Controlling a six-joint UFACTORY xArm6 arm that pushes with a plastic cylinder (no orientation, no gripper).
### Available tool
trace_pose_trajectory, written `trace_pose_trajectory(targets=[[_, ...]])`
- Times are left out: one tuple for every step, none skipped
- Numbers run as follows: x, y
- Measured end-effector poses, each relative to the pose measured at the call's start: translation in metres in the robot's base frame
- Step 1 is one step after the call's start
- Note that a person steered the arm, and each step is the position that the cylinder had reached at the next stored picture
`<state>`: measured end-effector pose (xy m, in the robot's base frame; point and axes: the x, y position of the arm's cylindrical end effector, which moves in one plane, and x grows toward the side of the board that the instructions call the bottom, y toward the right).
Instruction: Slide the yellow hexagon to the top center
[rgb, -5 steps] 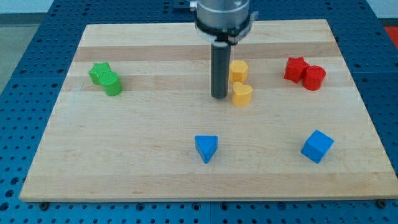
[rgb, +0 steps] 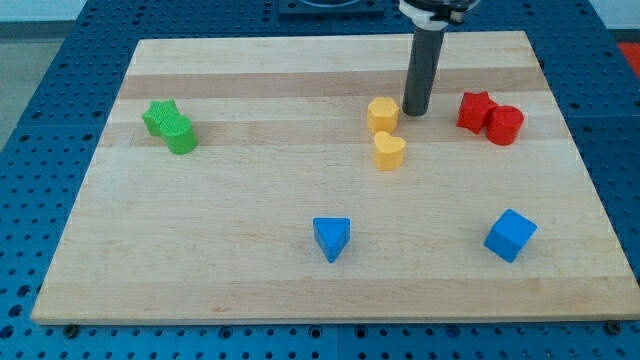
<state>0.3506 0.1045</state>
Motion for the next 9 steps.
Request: trace_pose_trajectory(targets=[[0.008, -0.001], [0.015, 0.007], [0.020, 0.007], [0.024, -0.014], [0.024, -0.032], [0.018, -0.047], [0.000, -0.051], [0.035, -0.051], [0.056, -0.062]])
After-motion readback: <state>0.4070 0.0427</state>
